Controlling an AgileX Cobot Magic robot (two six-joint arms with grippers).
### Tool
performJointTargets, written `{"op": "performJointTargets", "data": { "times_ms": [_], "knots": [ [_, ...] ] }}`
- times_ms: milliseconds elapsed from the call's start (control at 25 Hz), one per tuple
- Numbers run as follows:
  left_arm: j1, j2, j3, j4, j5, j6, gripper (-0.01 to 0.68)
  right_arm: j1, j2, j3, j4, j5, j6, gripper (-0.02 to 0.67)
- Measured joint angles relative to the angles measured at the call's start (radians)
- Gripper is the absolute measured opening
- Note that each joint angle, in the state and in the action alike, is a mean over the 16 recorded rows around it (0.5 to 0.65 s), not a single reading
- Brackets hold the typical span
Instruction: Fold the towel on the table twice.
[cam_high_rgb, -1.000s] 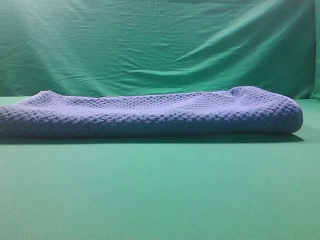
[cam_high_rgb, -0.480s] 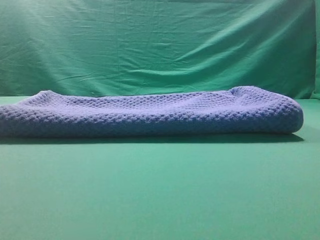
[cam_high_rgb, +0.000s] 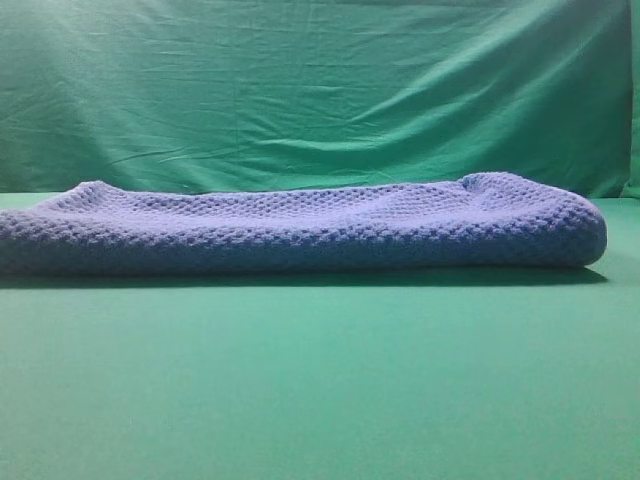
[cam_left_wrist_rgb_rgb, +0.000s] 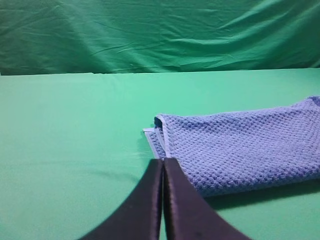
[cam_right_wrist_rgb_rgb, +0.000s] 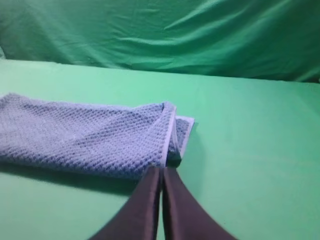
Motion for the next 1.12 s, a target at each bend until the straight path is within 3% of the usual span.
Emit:
{"op": "performJointTargets", "data": {
  "times_ms": [480, 1120],
  "knots": [
    [0.0, 0.0, 0.057, -0.001, 0.005, 0.0, 0.0, 0.0, 0.0, 0.022, -0.012, 0.106, -0.004, 0.0],
    [0.0, 0.0, 0.14, 0.002, 0.006, 0.014, 0.0, 0.0, 0.0, 0.102, -0.051, -0.021, -0.004, 0.0]
  ]
}}
